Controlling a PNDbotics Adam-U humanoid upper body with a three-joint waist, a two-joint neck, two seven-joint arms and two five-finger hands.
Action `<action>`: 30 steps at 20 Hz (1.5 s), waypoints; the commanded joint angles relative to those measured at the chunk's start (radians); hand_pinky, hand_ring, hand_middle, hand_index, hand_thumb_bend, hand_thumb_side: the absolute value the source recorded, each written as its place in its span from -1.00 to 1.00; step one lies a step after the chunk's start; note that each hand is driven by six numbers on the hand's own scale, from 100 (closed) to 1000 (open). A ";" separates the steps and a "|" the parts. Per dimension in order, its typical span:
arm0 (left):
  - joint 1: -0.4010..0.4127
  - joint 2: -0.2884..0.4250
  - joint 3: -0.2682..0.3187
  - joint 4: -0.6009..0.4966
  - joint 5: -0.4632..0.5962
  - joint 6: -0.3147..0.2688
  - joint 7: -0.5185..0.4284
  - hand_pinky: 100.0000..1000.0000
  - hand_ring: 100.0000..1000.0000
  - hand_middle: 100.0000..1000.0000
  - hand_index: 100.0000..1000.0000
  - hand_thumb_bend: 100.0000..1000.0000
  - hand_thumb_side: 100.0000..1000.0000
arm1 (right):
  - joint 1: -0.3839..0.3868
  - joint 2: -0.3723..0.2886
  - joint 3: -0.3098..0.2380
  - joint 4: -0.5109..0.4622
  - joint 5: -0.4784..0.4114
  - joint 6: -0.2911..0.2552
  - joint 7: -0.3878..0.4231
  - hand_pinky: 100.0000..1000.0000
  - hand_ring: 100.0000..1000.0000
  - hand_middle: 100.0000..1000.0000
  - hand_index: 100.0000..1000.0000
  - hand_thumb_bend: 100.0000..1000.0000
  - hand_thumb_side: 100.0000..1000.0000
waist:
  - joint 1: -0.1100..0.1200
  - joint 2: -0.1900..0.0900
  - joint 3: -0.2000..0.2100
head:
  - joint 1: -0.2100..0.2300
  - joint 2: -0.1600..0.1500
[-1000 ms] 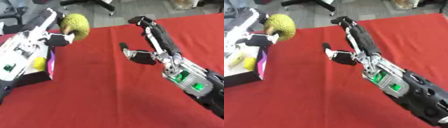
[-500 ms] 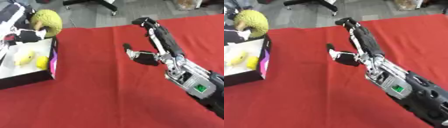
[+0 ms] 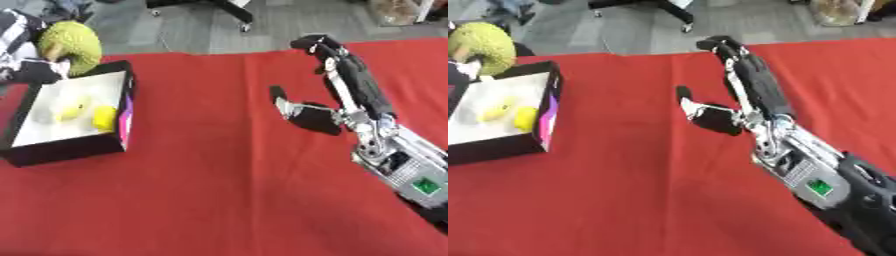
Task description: Pick up the objects with one hand, pass them to the other hand, and then place them into the box on the other side of the table.
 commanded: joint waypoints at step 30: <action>-0.032 -0.075 0.120 0.375 -0.308 -0.127 0.027 0.71 0.59 0.51 0.70 -0.53 0.25 | -0.001 -0.012 0.000 -0.015 0.038 0.002 -0.010 0.20 0.60 0.62 0.67 -0.55 -0.46 | -0.025 0.027 -0.041 | 0.048 -0.002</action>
